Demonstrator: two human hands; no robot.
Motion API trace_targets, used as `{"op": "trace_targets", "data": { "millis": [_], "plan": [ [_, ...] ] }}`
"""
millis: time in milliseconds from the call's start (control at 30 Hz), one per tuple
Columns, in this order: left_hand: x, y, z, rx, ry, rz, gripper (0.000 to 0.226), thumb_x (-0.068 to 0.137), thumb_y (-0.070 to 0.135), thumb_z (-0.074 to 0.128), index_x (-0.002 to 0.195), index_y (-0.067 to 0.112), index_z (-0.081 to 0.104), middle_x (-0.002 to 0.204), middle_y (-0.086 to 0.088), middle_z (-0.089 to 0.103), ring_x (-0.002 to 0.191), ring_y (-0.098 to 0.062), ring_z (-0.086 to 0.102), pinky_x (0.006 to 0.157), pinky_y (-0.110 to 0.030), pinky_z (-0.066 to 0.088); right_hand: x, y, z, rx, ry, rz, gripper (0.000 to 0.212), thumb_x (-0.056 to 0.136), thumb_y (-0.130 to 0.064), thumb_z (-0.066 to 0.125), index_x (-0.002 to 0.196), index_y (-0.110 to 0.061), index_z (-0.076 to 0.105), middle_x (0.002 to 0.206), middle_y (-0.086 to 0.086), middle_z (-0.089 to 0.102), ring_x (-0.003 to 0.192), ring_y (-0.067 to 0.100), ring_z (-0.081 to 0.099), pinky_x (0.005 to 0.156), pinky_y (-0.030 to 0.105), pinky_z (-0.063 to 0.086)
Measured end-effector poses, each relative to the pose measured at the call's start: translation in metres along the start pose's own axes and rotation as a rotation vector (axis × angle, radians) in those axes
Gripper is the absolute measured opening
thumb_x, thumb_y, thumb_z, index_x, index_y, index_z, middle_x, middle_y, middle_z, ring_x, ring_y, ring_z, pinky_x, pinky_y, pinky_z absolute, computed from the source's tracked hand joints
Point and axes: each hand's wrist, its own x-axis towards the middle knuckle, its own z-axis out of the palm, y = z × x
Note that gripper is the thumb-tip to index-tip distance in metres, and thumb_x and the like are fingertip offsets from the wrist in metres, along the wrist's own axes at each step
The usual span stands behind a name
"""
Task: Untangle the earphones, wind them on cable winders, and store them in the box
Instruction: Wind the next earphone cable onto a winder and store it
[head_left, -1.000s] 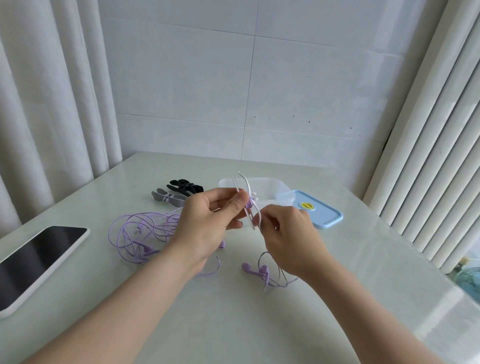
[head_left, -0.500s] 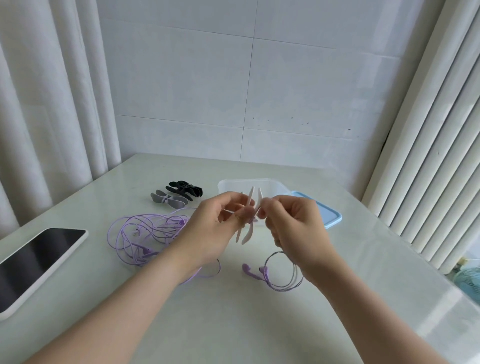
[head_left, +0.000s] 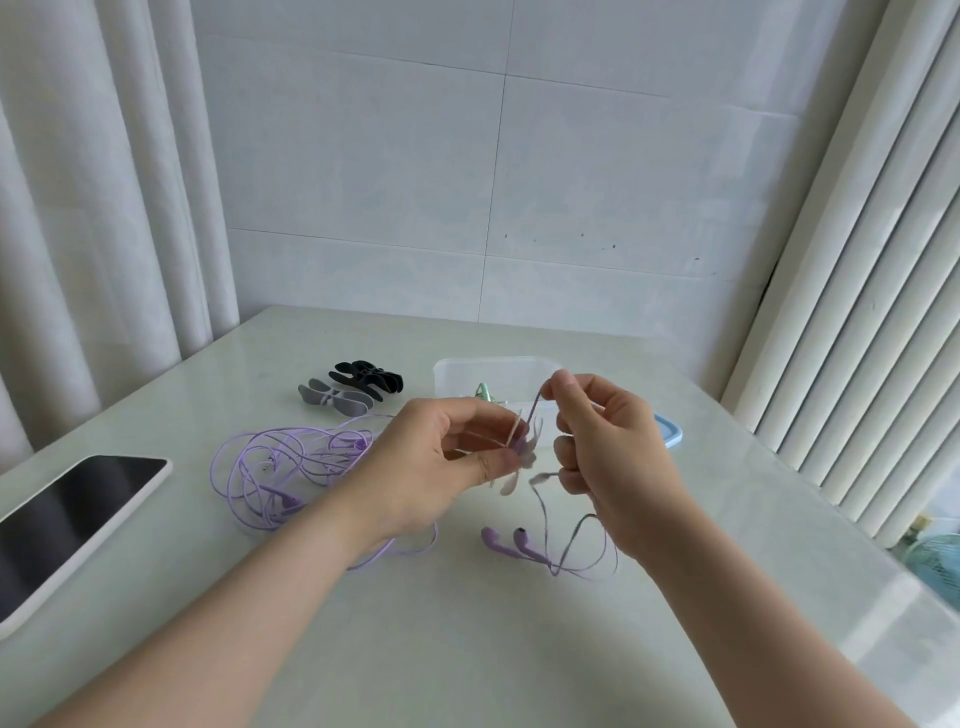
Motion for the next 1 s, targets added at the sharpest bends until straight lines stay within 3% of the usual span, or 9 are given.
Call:
{"op": "trace_targets", "data": {
  "millis": [100,233,367,467,567,667,800,933,1000],
  "plan": [
    [0.001,0.007,0.002,-0.167,0.097,0.003,0.020,0.092,0.009,0.076,0.112,0.010,0.077,0.103,-0.003,0.081,0.090,-0.005,0.074,0.067,-0.011,0.051,0.003,0.008,-0.004,-0.432,0.101,-0.143,0.024,0.104,-0.031,0.060,0.087,-0.019,0.072,0.042,-0.011,0.038,0.037,0.009,0.032,0.041,0.017,0.027],
    [0.006,0.003,-0.001,-0.307,0.237,-0.002,0.027,0.089,0.023,0.076,0.114,0.015,0.077,0.108,-0.003,0.081,0.104,-0.015,0.076,0.094,-0.038,0.056,0.002,0.013,-0.003,-0.792,-0.026,-0.260,0.028,0.105,-0.027,0.057,0.081,-0.023,0.070,0.037,-0.015,0.046,0.043,0.004,0.049,0.045,0.017,0.032],
    [0.009,0.001,-0.001,-0.311,0.375,-0.030,0.018,0.097,0.017,0.072,0.114,0.012,0.076,0.103,-0.005,0.081,0.096,-0.013,0.076,0.085,-0.028,0.059,-0.004,0.015,0.004,-0.879,-0.262,-0.319,0.025,0.105,-0.023,0.053,0.094,-0.025,0.075,0.040,-0.016,0.048,0.048,0.004,0.053,0.050,0.017,0.035],
    [0.010,-0.003,-0.004,-0.299,0.436,-0.051,0.014,0.099,0.020,0.071,0.110,0.015,0.077,0.101,-0.007,0.081,0.093,-0.013,0.074,0.082,-0.032,0.060,-0.006,0.014,0.004,-0.861,-0.355,-0.354,0.024,0.106,-0.022,0.055,0.100,-0.023,0.078,0.044,-0.016,0.050,0.050,0.002,0.057,0.053,0.015,0.035],
    [0.008,-0.005,-0.002,-0.090,0.427,-0.033,0.009,0.099,0.024,0.072,0.108,0.023,0.074,0.101,0.007,0.079,0.098,-0.013,0.073,0.076,-0.044,0.060,-0.009,0.010,0.004,-0.762,-0.388,-0.358,0.024,0.101,-0.016,0.057,0.092,-0.017,0.079,0.044,-0.011,0.045,0.044,0.008,0.049,0.053,0.013,0.033],
    [0.007,-0.004,0.001,0.013,0.340,0.010,0.010,0.097,0.023,0.074,0.105,0.029,0.072,0.102,0.015,0.075,0.099,-0.008,0.070,0.067,-0.034,0.052,-0.012,0.004,0.006,-0.531,-0.287,-0.329,0.028,0.099,-0.017,0.058,0.077,-0.017,0.076,0.052,-0.007,0.038,0.052,0.012,0.034,0.054,0.024,0.031],
    [0.006,-0.003,-0.003,0.095,0.161,0.022,0.012,0.097,0.030,0.074,0.108,0.035,0.075,0.104,0.010,0.075,0.099,-0.010,0.070,0.072,-0.028,0.049,-0.010,-0.004,0.005,-0.214,-0.116,-0.229,0.033,0.100,-0.018,0.056,0.071,-0.012,0.072,0.058,0.008,0.037,0.058,0.021,0.031,0.057,0.037,0.029],
    [0.004,-0.006,-0.002,0.230,0.103,0.032,0.013,0.097,0.030,0.075,0.107,0.038,0.074,0.100,0.016,0.074,0.092,-0.005,0.069,0.069,-0.013,0.042,-0.009,-0.005,0.004,-0.062,-0.131,-0.148,0.036,0.107,-0.024,0.055,0.085,-0.003,0.072,0.054,0.002,0.037,0.049,0.022,0.035,0.051,0.033,0.042],
    [0.003,-0.007,0.000,0.336,0.085,0.061,0.012,0.099,0.029,0.072,0.108,0.037,0.072,0.096,0.019,0.073,0.091,-0.003,0.068,0.065,-0.009,0.039,-0.008,-0.005,0.003,-0.005,-0.141,-0.110,0.036,0.109,-0.029,0.053,0.089,-0.003,0.068,0.053,-0.002,0.035,0.044,0.018,0.033,0.045,0.027,0.035]
  ]
}}
